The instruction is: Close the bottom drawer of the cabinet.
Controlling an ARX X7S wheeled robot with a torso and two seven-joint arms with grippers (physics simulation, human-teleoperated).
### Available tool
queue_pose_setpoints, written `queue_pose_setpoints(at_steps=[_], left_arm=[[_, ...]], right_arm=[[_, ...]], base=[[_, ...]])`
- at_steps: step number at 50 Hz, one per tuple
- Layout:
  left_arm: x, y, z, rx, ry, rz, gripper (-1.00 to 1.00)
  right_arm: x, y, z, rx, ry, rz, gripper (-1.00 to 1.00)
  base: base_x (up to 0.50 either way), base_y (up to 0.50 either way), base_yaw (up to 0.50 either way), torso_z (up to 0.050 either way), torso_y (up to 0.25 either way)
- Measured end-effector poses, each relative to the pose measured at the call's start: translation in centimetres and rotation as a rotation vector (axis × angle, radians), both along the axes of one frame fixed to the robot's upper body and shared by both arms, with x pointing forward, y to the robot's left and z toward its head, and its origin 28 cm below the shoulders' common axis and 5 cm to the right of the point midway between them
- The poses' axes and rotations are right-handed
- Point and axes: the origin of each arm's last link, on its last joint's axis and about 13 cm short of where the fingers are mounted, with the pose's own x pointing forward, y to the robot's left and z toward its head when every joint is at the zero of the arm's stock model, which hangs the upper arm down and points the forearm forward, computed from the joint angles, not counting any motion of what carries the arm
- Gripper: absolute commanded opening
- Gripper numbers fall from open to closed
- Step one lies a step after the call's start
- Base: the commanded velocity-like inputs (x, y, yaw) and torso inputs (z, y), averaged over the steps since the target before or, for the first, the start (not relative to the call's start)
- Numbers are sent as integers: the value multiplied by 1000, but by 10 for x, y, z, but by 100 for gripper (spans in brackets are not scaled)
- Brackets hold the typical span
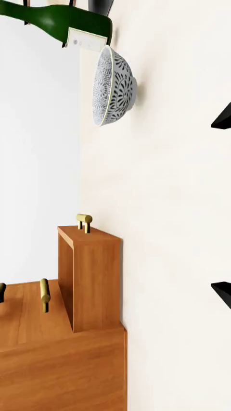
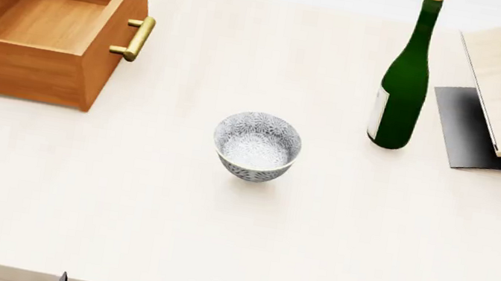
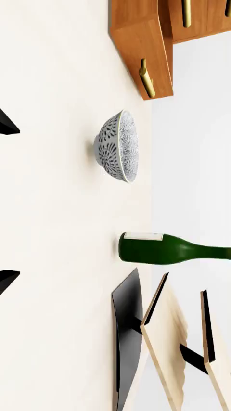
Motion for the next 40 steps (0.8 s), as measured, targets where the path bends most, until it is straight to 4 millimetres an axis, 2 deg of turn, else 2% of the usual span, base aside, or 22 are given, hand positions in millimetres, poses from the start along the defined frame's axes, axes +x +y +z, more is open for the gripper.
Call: queue_pose_setpoints(at_steps=[22,28,40], left_arm=[[2,3,-1,41,8,12,100],[5,5,16,65,-15,26,100],[8,6,67,88,-87,40,100]], right_arm=[[-2,1,3,2,-33,5,100],[1,-3,15,-11,-63,-12,100],[8,-11,70,-43,-170,-37,100]], base=[[0,0,0,0,0],[0,0,0,0,0],[0,0,0,0,0]])
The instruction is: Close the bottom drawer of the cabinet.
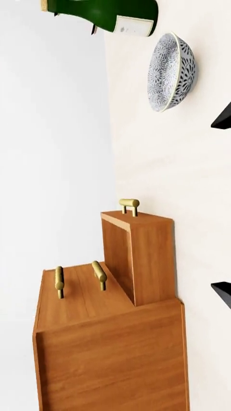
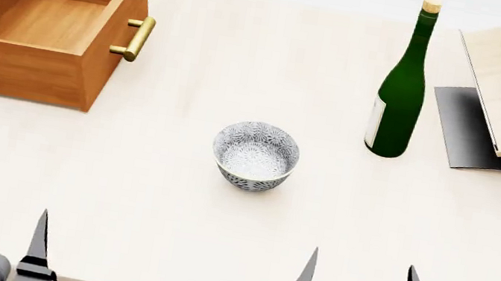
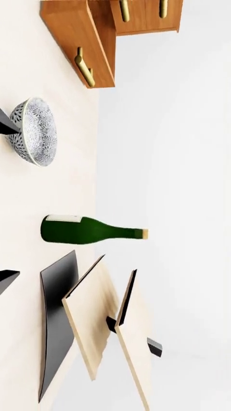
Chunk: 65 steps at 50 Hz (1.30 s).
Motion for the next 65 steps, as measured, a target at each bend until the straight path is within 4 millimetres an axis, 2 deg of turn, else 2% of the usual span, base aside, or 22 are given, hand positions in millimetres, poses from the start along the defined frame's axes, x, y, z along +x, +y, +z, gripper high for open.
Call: queue_pose_setpoints(at_steps=[8,17,57,65], left_arm=[[-3,-1,20,7,-38,-3,100],[-6,-1,29,6,-57,0,100],[-5,-2,36,17,-77,0,100],[-5,-1,36,20,-76,0,100]], right_arm=[[-3,0,24,-10,-55,13,100],[-6,2,35,-20,-87,32,100],[-8,-1,42,24,-118,29,100],[-8,-3,42,37,-123,17,100]], base=[[0,0,0,0,0],[0,490,0,0,0],[0,500,0,0,0],[0,38,0,0,0]])
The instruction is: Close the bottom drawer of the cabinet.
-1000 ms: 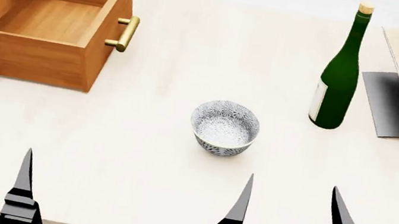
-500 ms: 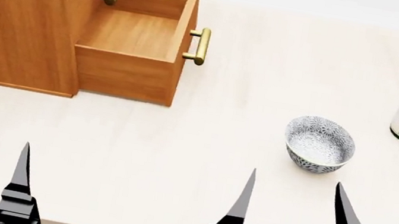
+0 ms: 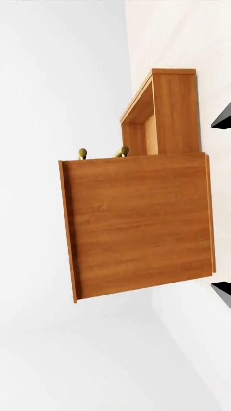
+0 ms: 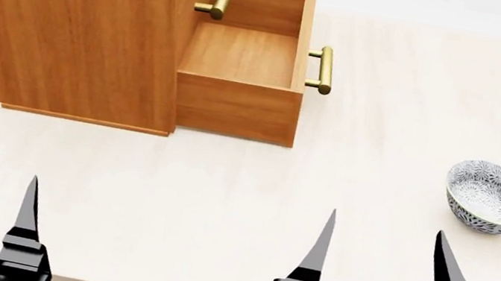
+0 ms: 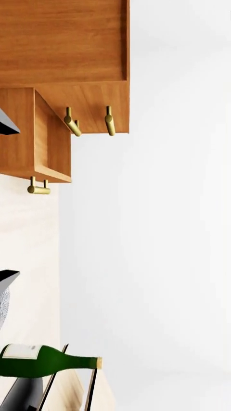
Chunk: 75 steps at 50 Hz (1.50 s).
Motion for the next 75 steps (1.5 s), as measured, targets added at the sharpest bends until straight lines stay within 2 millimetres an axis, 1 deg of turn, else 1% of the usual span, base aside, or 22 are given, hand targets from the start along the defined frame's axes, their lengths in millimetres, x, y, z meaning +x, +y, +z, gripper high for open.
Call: queue_pose_setpoints(at_steps=[14,31,51,58,62,68,75], left_arm=[[0,-1,-1,-2,3,-4,100],[0,-1,-1,-3,6,-6,100],[0,-1,-1,1,8,-1,100],[0,-2,-2,5,10,1,100],[0,-2,-2,6,12,2,100],[-1,-2,-3,5,16,2,100],[-2,-2,-3,2,17,3,100]], right_arm=[[1,0,1,-17,13,-12,100],[0,1,5,-30,2,8,100],[0,0,9,9,-2,12,100],[1,-1,10,20,0,2,100],[1,-2,11,20,3,-17,100],[0,-4,18,14,2,-49,100],[-1,-12,40,-12,-29,-73,100]], base=[[22,6,0,0,0],[500,181,0,0,0],[500,177,0,0,0],[499,32,0,0,2],[0,0,0,0,0],[0,0,0,0,0],[0,0,0,0,0]])
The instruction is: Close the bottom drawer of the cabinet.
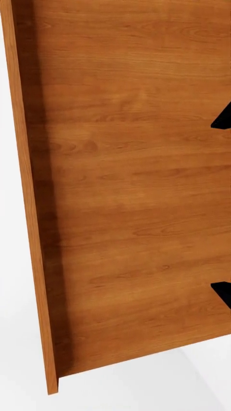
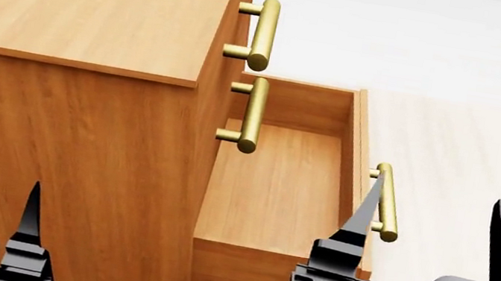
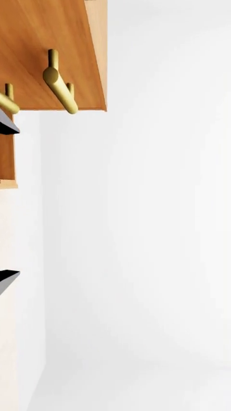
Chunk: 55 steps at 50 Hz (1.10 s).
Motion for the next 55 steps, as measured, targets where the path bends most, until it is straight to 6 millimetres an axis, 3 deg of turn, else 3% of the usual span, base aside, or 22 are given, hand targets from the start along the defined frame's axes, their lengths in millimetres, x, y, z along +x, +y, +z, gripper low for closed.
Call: queue_pose_setpoints(at_steps=[9,25,55], left_arm=[[-1,1,1,-4,-1,3,100],[-2,2,0,-5,1,3,100],[-4,2,-4,-9,10,-4,100]], right_arm=[[11,-25,11,-41,-8,-70,100],[31,-70,-39,-31,90,-159,100],[60,-80,-116,-59,283,-73,100]], base=[[0,0,0,0,0],[0,0,0,0,0],[0,0,0,0,0]])
